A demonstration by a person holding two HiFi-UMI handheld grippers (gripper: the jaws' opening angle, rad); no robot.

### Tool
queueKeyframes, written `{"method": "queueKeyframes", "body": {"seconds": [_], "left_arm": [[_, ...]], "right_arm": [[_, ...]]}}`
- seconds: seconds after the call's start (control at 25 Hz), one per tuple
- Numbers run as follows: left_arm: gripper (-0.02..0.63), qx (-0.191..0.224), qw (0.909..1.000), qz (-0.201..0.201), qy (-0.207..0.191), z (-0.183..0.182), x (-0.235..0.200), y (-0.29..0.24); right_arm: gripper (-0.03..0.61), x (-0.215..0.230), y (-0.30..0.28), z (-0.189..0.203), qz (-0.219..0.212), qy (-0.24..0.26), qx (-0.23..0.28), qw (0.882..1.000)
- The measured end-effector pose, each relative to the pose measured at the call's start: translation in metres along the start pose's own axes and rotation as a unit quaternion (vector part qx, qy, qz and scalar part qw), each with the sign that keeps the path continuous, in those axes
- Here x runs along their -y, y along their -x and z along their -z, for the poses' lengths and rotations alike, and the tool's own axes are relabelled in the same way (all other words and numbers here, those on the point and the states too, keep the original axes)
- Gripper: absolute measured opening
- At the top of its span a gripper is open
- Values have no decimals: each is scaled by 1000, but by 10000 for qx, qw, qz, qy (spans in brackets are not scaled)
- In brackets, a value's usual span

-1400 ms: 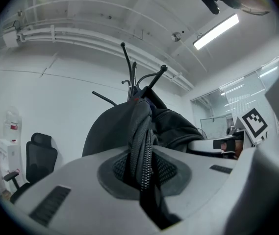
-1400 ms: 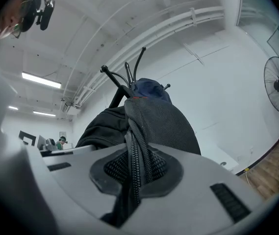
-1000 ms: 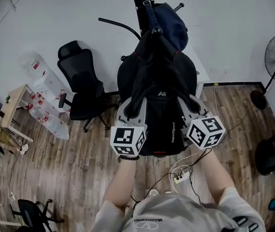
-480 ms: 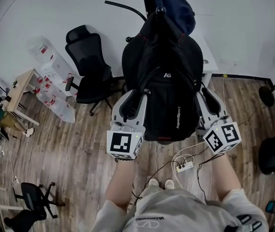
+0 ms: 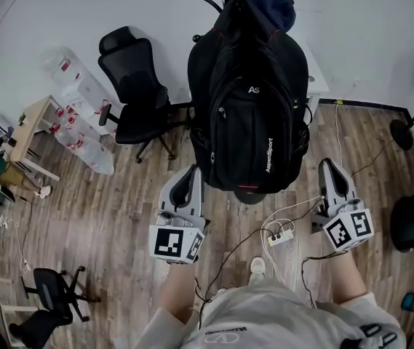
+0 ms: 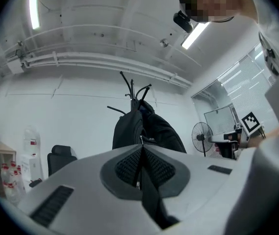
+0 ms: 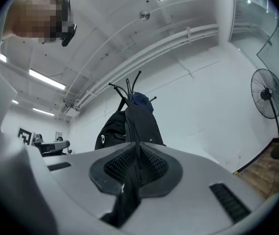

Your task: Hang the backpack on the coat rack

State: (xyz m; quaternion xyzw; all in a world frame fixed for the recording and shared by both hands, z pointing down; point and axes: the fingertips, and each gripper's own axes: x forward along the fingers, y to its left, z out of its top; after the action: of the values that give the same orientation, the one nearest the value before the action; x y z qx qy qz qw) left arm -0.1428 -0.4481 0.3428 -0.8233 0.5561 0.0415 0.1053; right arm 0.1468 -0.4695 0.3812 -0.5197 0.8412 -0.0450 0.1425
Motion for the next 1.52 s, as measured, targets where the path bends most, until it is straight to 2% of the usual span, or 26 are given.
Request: {"method": "queueKeyframes", "body": {"seconds": [0.16, 0.36, 0.44, 0.6, 0.76, 0.96, 1.2, 1.36, 1.52], "left_arm": [[9, -319, 9988, 147, 344, 30, 1, 49], [9, -627, 9947, 475, 668, 63, 14, 120], [9, -650, 9932, 587, 760, 66, 17, 148], [9, -588, 9902, 738, 1026, 64, 21, 202], [9, -596, 9874, 987, 1082, 62, 35, 241], [9, -647, 9838, 1244, 1114, 57, 58, 273], [9, -581, 9839, 1346, 1023, 43, 98, 286], [9, -527, 9866, 1221, 947, 26, 124, 288], [9, -531, 9892, 1030, 899, 10, 172, 293]], "right_arm": [[34, -33, 36, 21, 63, -82, -216, 9997], [32, -99, 90, 49, 96, -92, -531, 9985], [32, -129, 114, 55, 99, -169, -591, 9981], [34, -189, 157, 57, 62, 133, -629, 9979], [32, -221, 198, 56, 246, 160, -564, 9980], [32, -240, 239, 63, 451, 81, -655, 9968], [32, -232, 275, 56, 405, 79, -664, 9969], [34, -221, 294, 42, 222, 86, -697, 9973], [34, -198, 328, 28, 2, -10, -696, 9976]]}}
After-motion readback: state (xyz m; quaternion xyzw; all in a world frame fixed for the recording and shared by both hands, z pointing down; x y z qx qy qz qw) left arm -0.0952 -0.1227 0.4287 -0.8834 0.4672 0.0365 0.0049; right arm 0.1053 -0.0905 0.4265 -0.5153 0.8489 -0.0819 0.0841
